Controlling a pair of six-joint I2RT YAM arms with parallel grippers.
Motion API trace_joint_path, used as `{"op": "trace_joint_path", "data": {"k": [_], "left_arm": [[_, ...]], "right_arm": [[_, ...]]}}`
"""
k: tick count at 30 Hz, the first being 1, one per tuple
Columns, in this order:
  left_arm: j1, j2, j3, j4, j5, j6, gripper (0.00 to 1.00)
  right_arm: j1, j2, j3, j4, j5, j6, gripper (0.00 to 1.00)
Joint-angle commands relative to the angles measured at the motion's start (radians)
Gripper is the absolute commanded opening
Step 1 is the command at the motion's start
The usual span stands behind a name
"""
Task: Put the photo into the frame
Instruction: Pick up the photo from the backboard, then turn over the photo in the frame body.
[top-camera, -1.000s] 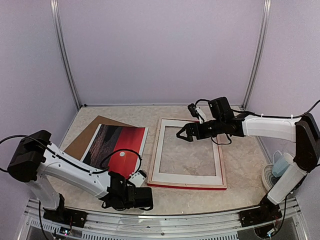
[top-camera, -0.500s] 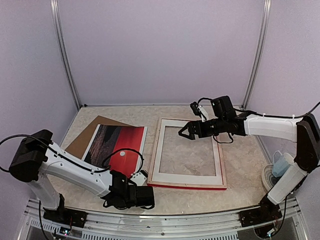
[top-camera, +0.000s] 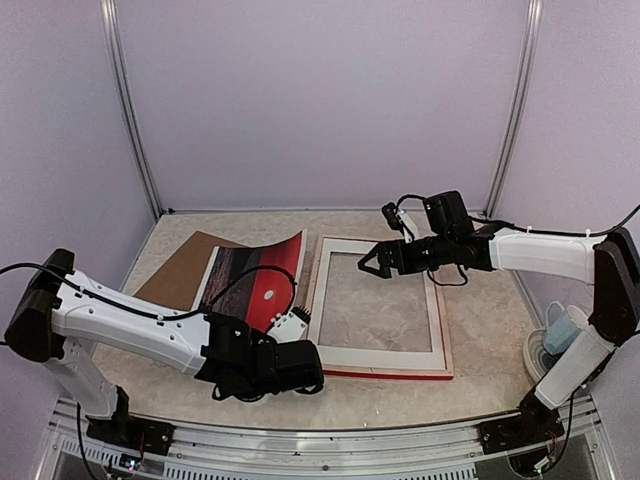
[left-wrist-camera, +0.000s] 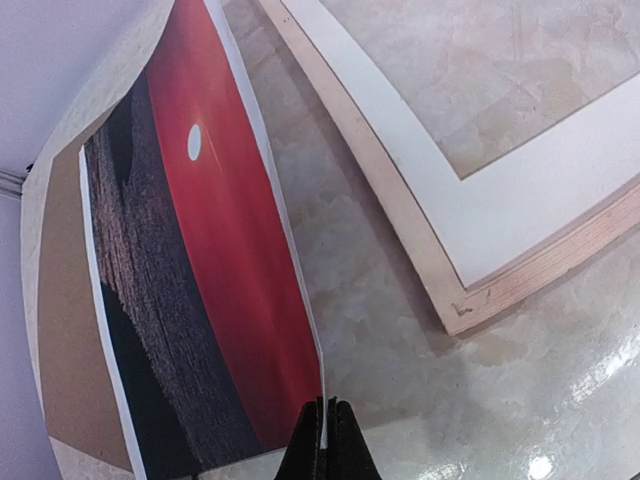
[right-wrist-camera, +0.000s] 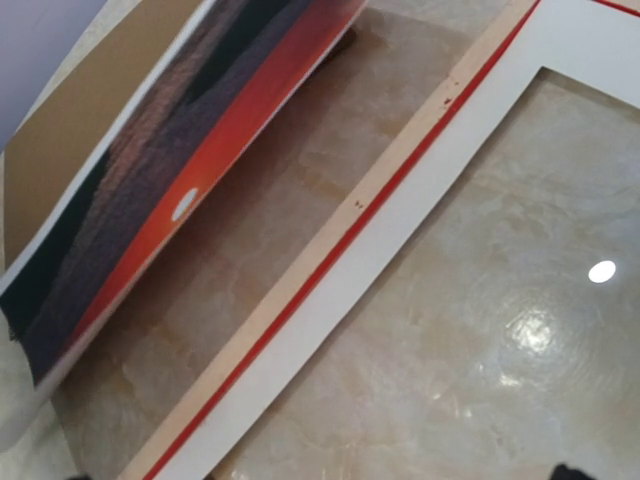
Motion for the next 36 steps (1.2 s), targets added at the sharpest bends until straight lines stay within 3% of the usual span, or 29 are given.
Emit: {"op": "trace_joint_path", "data": {"k": [1,9,25,31,36], "left_arm": [[0.021,-0.074,0.063,-0.025,-0.066,-0.005,0.0],[0.044,-0.146,0.172,0.048,-0.065,0.079,0.0],[0.059,-0.092,0.413,0.274,0.083,0.293,0.0],[0.062,-0.124,0.379,0.437,0.176,0.325,0.0],[0.1,-0.223,0.227,0.587,0.251,0.253,0.0]], "right_arm": [[-0.01,-0.02,0.018,-0.008,-0.002,-0.003,0.99],[-0.027,-0.038,0.01,-0.006,0.025,0.011,0.99],[-0.161,-0.184,-0.122,0.072,0.054,0.122,0.99],[-0.182,-0.197,-0.142,0.091,0.036,0.141,0.99],[-0.184,-0.192,-0.147,0.096,0.027,0.145,0.99]]}}
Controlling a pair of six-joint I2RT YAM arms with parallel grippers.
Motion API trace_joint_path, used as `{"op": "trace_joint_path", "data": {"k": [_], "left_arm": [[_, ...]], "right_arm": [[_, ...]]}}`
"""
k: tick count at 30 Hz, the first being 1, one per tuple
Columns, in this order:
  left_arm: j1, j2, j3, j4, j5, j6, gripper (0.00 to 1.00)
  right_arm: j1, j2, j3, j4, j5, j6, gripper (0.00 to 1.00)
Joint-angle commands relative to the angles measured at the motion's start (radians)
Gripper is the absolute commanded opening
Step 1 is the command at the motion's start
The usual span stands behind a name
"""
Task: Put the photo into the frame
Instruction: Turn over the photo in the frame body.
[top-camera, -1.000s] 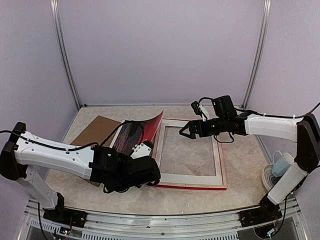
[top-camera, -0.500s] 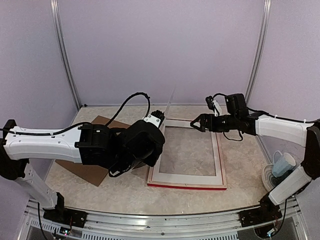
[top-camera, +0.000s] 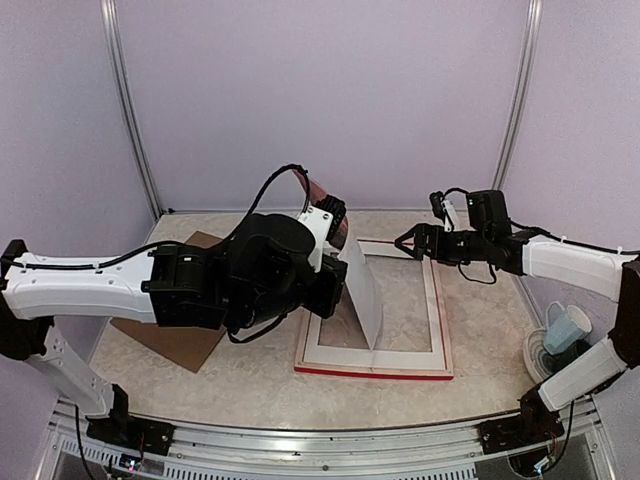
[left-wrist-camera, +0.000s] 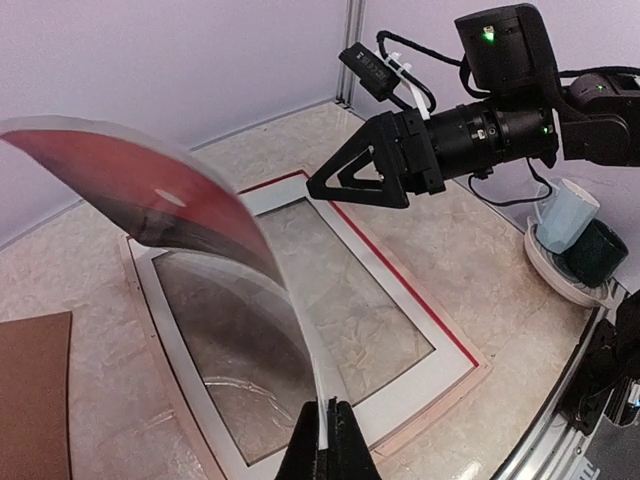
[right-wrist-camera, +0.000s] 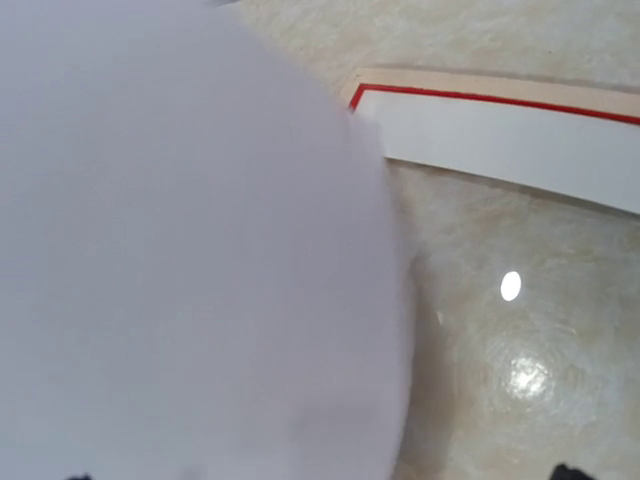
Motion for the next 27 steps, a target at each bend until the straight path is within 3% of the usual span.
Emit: {"op": "trace_joint_path", "data": {"k": [1,14,27], "left_arm": [[0.048,-0.109,-0.125,0.149,0.072,-0.075,0.0],[0.047,-0.348,-0.424,-0.087,-0.044,-0.594,0.04],[-0.014,-0.359,-0.507,-0.295,-0.106,-0.83,0.27]], "right_arm": [[-0.01,-0.018,-0.014,0.029,-0.014,0.012,0.99],[-0.009,0.097,0.009,0.079,-0.192,0.049,0.99],[0.081,0.284,0.012,0.226,-0.263,0.179,0.99]]}}
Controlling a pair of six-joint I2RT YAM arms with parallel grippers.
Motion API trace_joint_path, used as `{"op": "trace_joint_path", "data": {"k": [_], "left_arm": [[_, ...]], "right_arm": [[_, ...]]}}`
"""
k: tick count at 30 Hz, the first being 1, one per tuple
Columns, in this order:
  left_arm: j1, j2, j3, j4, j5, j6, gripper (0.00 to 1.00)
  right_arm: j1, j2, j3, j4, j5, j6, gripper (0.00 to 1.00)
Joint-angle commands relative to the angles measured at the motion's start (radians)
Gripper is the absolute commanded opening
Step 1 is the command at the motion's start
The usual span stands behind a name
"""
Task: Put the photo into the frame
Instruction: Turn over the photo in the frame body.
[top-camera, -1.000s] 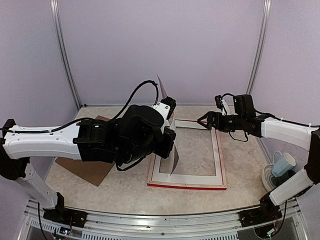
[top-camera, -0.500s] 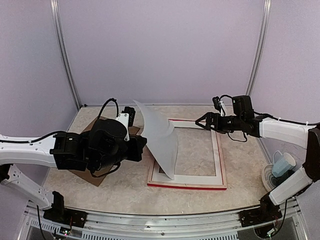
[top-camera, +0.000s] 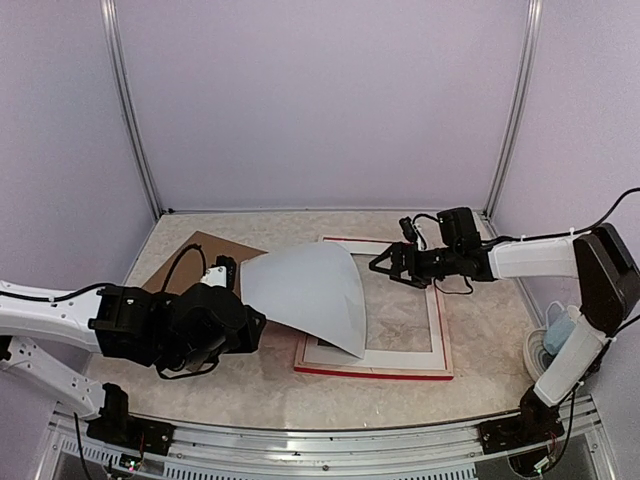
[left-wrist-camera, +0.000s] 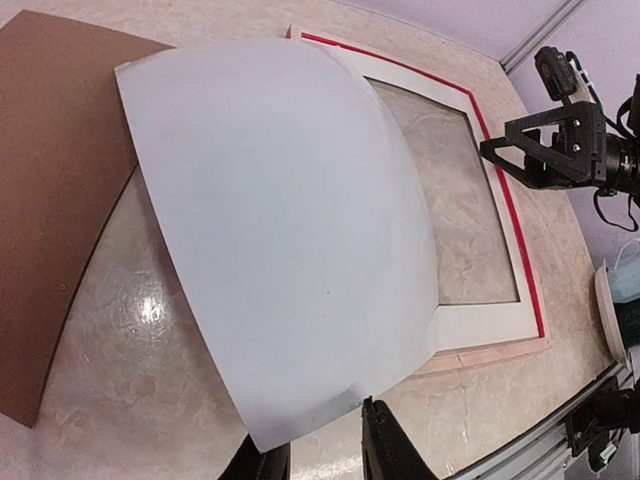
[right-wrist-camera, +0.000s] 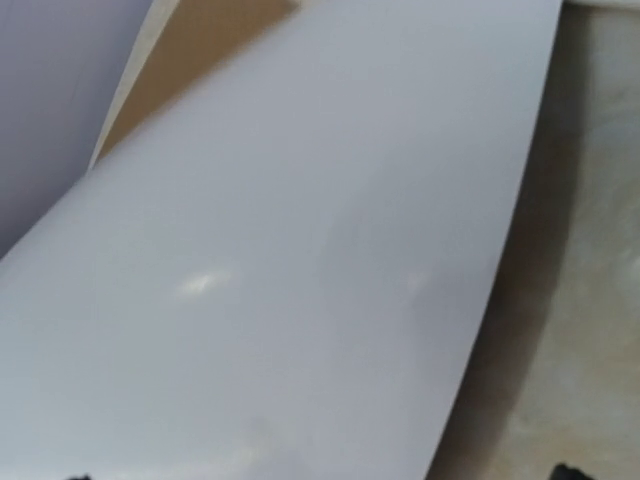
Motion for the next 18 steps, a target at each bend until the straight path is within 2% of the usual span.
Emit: {"op": "trace_joint_path", "data": {"k": [1,4,9,12,14,18], "left_arm": [[-0.013,-0.012,-0.042,-0.091,-0.038,-0.114,0.31],[-0.023,-0.04,-0.069,-0.12,-0.044,-0.151,0.41],[-0.057,-0.099,-0.114,-0.158,-0.058,-0.214,0.68],[-0.07,-0.126,-0.143,-0.163,-0.061,-0.244,0.8],[-0.076,-0.141,-0.156,-0.169,-0.066,-0.258,0.85],[-0.076,-0.151,-0.148,-0.178,-0.108,-0.243,0.88]], "right_arm": [[0.031,0.079,0.016,0.096,-0.037,0.075,0.99],[0.039,0.124,0.03,0.127,-0.048,0.102,0.99],[0.041,0.19,0.061,0.144,-0.056,0.125,0.99],[0.042,0.221,0.083,0.144,-0.059,0.13,0.99],[0.045,0.243,0.099,0.142,-0.061,0.133,0.99],[0.048,0.287,0.136,0.133,-0.061,0.139,0.96]]}}
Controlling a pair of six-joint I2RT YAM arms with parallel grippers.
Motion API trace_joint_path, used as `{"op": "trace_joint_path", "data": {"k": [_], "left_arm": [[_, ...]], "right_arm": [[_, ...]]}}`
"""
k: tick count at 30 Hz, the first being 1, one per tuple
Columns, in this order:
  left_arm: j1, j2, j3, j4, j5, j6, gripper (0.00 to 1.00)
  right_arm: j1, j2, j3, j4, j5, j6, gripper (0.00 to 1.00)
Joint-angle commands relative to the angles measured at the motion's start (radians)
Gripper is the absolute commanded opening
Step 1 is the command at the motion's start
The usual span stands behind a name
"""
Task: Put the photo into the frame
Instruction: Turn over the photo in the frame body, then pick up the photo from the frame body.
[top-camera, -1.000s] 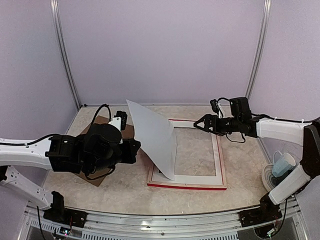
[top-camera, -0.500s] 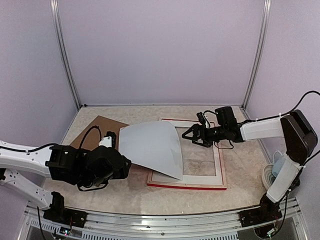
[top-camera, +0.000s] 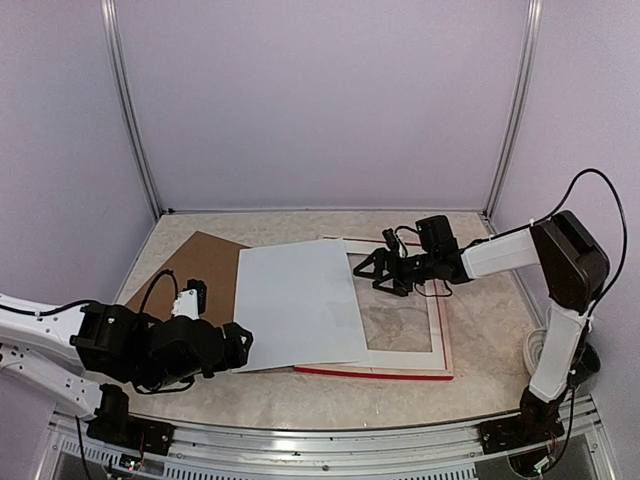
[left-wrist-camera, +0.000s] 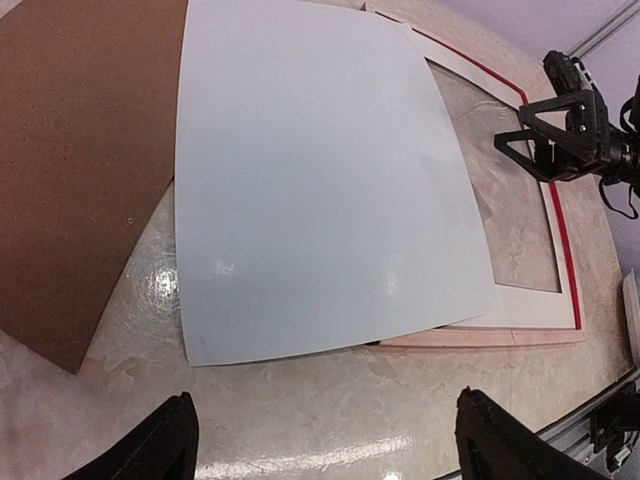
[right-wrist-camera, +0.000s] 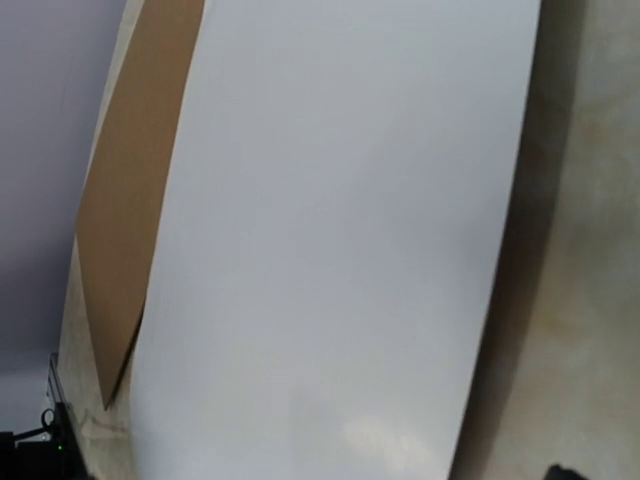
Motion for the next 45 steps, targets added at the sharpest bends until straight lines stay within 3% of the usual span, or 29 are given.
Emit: {"op": "trace_joint_path", "data": {"k": [1,6,12,18,45], "left_arm": [[-0.002,-0.013,0.009,-0.031,-0.075,0.002,0.89],[0.074,-0.007,0.049,-0.005,-0.09,0.135,0.99],[0.272,-0.042,0.007,0.162,0.023,0.34,0.99],[0.425,-0.035,-0.061,0.309,0.17,0.449,0.99],[0.456,-0.027,-0.15,0.392,0.236,0.445,0.99]], "right_arm": [[0.012,0.058,0.058,0.017,-0.014,0.015,0.95],[0.013,0.116,0.098,0.023,-0.022,0.033,0.92],[0.02,0.173,0.148,0.025,-0.031,0.049,0.89],[0.027,0.209,0.204,0.013,-0.03,0.062,0.89],[0.038,0.296,0.301,-0.006,-0.034,0.088,0.87]]}}
